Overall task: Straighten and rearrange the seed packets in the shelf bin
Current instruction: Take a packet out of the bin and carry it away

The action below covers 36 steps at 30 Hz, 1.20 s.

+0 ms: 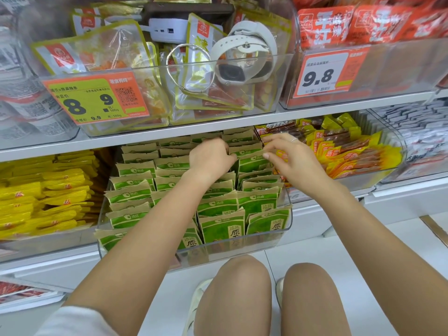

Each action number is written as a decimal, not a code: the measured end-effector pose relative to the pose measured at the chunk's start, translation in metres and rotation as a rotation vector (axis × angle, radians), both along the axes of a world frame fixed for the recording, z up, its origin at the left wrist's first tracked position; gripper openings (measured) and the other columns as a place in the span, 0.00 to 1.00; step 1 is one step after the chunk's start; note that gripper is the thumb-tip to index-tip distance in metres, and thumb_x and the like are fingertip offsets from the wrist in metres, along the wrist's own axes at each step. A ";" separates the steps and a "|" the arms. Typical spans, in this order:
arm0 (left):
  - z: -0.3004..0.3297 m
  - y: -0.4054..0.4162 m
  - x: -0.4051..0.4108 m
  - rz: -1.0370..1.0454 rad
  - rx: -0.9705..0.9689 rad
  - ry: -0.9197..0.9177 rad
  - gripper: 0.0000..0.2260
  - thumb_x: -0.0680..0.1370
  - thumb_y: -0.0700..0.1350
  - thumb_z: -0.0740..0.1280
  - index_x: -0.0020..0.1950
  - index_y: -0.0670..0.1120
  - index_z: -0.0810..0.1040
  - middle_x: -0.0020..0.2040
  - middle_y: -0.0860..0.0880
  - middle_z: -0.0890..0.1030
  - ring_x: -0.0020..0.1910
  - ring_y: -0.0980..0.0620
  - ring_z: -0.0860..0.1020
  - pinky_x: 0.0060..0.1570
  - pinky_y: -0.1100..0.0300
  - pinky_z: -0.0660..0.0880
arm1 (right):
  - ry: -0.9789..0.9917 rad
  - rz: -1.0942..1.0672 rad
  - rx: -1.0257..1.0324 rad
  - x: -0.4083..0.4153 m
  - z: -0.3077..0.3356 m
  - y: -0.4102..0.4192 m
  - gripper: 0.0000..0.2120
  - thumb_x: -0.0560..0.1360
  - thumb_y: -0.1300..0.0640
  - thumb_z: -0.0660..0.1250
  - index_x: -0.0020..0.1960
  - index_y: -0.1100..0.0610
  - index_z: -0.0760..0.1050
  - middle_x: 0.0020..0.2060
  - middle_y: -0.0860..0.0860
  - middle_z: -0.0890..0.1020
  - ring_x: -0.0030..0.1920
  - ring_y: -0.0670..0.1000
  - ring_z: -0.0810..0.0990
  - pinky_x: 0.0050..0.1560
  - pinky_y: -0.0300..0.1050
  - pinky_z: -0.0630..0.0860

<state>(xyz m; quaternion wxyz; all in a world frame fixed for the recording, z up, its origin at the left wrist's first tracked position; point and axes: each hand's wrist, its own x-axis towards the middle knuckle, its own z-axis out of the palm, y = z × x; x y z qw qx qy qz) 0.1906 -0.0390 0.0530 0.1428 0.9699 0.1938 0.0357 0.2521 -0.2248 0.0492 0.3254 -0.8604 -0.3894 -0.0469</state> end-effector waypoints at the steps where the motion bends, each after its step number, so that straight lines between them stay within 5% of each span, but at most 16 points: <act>1: 0.001 0.000 -0.001 -0.016 -0.028 0.004 0.14 0.80 0.55 0.63 0.48 0.46 0.83 0.41 0.49 0.82 0.42 0.48 0.78 0.33 0.60 0.67 | -0.027 0.000 0.048 -0.002 0.001 -0.003 0.05 0.78 0.59 0.65 0.51 0.56 0.79 0.55 0.48 0.80 0.56 0.50 0.78 0.53 0.46 0.73; 7: 0.018 0.005 -0.026 -0.181 -0.134 0.012 0.17 0.83 0.54 0.60 0.62 0.46 0.80 0.42 0.46 0.84 0.40 0.49 0.81 0.46 0.55 0.77 | 0.025 -0.042 0.365 -0.012 0.029 -0.016 0.04 0.78 0.59 0.65 0.49 0.50 0.74 0.39 0.37 0.77 0.41 0.36 0.75 0.44 0.40 0.72; 10: 0.036 0.004 -0.043 -0.271 -0.175 -0.003 0.18 0.82 0.54 0.61 0.69 0.48 0.76 0.57 0.49 0.83 0.53 0.50 0.80 0.54 0.59 0.72 | -0.036 -0.051 0.601 -0.024 0.049 -0.013 0.07 0.78 0.60 0.65 0.48 0.48 0.73 0.38 0.33 0.79 0.41 0.36 0.76 0.44 0.36 0.73; 12: 0.050 0.004 -0.050 -0.283 -0.259 -0.115 0.15 0.83 0.51 0.61 0.66 0.50 0.78 0.59 0.52 0.82 0.53 0.54 0.78 0.52 0.61 0.70 | -0.015 -0.041 0.776 -0.033 0.066 -0.010 0.08 0.77 0.63 0.67 0.48 0.50 0.73 0.38 0.35 0.80 0.41 0.37 0.78 0.44 0.34 0.73; 15: 0.069 0.003 -0.061 -0.169 -0.754 -0.391 0.11 0.83 0.50 0.60 0.58 0.52 0.81 0.55 0.53 0.84 0.53 0.55 0.82 0.57 0.58 0.76 | 0.111 -0.032 0.912 -0.045 0.086 -0.004 0.08 0.76 0.65 0.68 0.46 0.52 0.75 0.33 0.39 0.83 0.37 0.38 0.80 0.40 0.34 0.75; 18: 0.082 -0.004 -0.073 -0.124 -1.215 -0.421 0.13 0.83 0.52 0.58 0.57 0.48 0.80 0.50 0.49 0.86 0.50 0.51 0.84 0.53 0.57 0.80 | 0.261 -0.027 0.872 -0.056 0.088 0.004 0.07 0.76 0.64 0.68 0.42 0.54 0.76 0.27 0.42 0.81 0.31 0.39 0.77 0.34 0.34 0.73; 24: 0.067 -0.019 -0.098 -0.164 -1.125 -0.482 0.03 0.80 0.43 0.66 0.50 0.45 0.79 0.38 0.55 0.84 0.38 0.59 0.81 0.36 0.65 0.77 | 0.354 -0.037 0.734 -0.078 0.068 0.017 0.08 0.76 0.57 0.69 0.39 0.54 0.75 0.21 0.42 0.70 0.27 0.42 0.67 0.32 0.38 0.67; 30: 0.047 -0.014 -0.138 -0.073 -1.083 -0.552 0.04 0.80 0.41 0.66 0.47 0.44 0.79 0.39 0.52 0.82 0.40 0.54 0.80 0.40 0.58 0.77 | 0.458 0.003 0.648 -0.104 0.052 0.032 0.12 0.78 0.58 0.67 0.36 0.54 0.71 0.19 0.43 0.69 0.25 0.41 0.66 0.30 0.39 0.65; 36: 0.035 0.015 -0.198 0.078 -1.065 -0.587 0.04 0.80 0.41 0.66 0.46 0.44 0.77 0.39 0.50 0.83 0.37 0.57 0.80 0.35 0.62 0.78 | 0.643 0.134 0.551 -0.146 0.042 0.071 0.10 0.78 0.59 0.67 0.38 0.57 0.72 0.22 0.43 0.77 0.25 0.38 0.74 0.29 0.32 0.68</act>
